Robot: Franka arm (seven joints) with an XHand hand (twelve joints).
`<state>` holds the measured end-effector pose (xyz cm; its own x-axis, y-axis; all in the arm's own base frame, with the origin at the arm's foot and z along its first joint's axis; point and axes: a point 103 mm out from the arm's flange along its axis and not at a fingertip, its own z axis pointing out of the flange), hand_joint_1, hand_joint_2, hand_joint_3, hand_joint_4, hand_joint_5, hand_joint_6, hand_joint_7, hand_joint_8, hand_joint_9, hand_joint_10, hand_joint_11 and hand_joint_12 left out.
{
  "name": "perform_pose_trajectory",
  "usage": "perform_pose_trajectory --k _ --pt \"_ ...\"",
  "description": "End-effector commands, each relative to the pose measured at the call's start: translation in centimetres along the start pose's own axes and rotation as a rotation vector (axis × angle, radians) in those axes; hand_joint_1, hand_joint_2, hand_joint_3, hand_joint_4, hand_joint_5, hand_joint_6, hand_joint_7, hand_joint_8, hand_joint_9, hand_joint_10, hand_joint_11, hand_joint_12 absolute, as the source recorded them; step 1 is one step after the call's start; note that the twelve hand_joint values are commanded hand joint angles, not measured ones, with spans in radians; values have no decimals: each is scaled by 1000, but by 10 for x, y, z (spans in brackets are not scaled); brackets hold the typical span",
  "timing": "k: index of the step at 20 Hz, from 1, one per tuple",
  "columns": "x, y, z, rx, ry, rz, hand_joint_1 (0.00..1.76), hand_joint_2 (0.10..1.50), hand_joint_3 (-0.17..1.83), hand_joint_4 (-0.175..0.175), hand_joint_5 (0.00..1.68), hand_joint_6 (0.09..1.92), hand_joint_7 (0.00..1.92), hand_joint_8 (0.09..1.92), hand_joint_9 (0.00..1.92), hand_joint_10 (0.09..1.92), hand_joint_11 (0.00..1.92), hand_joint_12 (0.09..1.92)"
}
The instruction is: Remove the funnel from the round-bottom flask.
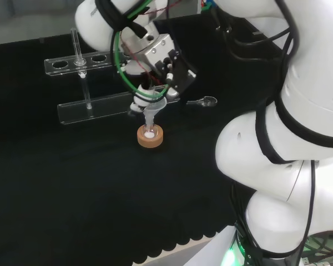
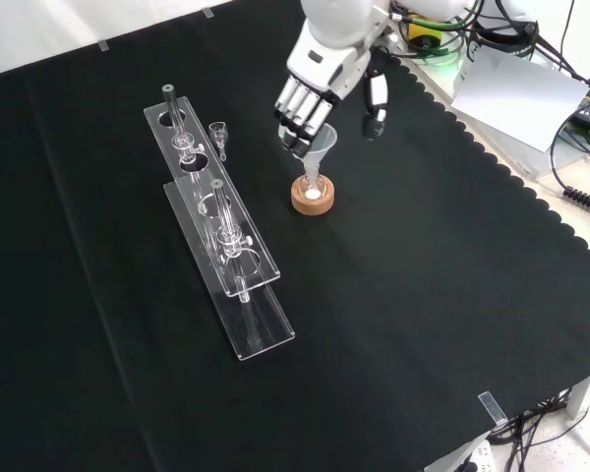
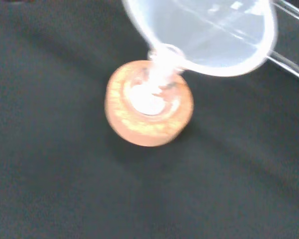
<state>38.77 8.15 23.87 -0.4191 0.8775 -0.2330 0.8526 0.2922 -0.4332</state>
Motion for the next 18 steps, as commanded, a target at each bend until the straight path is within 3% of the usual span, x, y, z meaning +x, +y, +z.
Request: perform_pose_trajectory --k 1,12,18 --pt "-34 0 37 83 54 66 600 707 338 -15 122 87 0 523 219 801 344 1450" --pt "-35 0 38 90 57 72 602 707 339 -15 123 87 0 524 220 799 347 1448" --pt "-43 3 53 103 80 77 603 706 340 -14 124 87 0 523 220 797 348 1447"
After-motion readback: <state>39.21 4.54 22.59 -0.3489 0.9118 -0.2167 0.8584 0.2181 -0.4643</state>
